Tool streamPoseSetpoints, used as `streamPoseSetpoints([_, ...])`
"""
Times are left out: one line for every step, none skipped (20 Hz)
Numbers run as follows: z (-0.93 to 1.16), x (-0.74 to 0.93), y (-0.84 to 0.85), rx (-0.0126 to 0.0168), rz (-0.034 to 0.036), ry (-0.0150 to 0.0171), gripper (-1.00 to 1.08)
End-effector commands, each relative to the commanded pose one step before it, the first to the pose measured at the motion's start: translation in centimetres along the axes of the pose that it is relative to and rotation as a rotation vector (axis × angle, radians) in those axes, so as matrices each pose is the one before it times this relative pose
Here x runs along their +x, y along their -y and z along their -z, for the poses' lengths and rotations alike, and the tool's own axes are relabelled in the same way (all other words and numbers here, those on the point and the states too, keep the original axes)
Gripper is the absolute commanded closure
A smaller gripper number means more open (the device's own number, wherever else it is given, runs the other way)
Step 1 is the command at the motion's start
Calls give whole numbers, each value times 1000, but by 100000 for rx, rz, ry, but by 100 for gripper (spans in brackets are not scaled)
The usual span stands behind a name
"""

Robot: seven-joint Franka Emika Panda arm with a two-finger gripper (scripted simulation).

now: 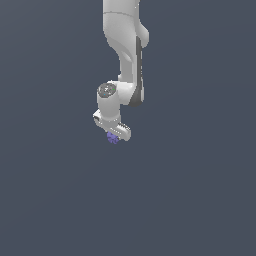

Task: Pick up the object and move it to a goal position.

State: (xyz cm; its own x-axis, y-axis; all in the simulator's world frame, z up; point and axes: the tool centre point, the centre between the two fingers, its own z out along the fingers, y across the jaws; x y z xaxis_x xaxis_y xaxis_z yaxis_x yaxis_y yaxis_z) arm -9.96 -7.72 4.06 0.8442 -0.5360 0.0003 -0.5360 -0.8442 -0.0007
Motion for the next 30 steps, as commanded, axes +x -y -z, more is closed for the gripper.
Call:
streamPoseSetpoints([-93,26,-70,-89,-95,36,108])
streamPoseSetpoints([0,0,0,0,0,0,108])
streamPoseSetpoints([0,0,0,0,0,0,108])
streamPoseSetpoints([85,-21,53,97,65,-27,108])
streamPoseSetpoints([24,-9,15,0,0,0,108])
streamPoseSetpoints([72,-26,44,0,0,0,108])
streamPoseSetpoints([120,-44,74,0,0,0,108])
streamPoseSetpoints([168,-61,103,0,0,0,108])
streamPoseSetpoints([216,-78,133,0,0,0,108])
streamPoseSetpoints([265,-96,163,0,0,0,108])
streamPoseSetpoints([314,-113,193,0,0,0,108])
streamPoseSetpoints([364,-131,223,0,0,0,108])
streamPoseSetpoints([415,-149,254,0,0,0,108])
streamPoseSetpoints([467,-167,285,0,0,0,108])
streamPoseSetpoints([521,-186,317,0,0,0,108])
streamPoseSetpoints([576,-204,349,0,0,0,108])
streamPoseSetpoints([621,-206,351,-13,-67,11,108])
streamPoseSetpoints([679,-239,410,0,0,0,108])
streamPoseSetpoints([728,-254,438,0,0,0,108])
streamPoseSetpoints([772,-264,458,-58,-26,-27,108])
streamPoseSetpoints([818,-281,489,0,0,0,108])
streamPoseSetpoints([860,-291,508,-56,-25,-32,108])
streamPoseSetpoints([901,-306,536,0,0,0,108])
streamPoseSetpoints([943,-316,557,-55,-20,-37,108])
streamPoseSetpoints([981,-328,582,0,0,0,108])
streamPoseSetpoints([1016,-337,600,-54,-19,-39,108])
streamPoseSetpoints([1033,-341,611,-53,-18,-41,108])
streamPoseSetpoints([1032,-339,612,0,0,0,108])
streamPoseSetpoints([1026,-337,609,-51,-17,-43,108])
streamPoseSetpoints([1014,-330,604,0,0,0,108])
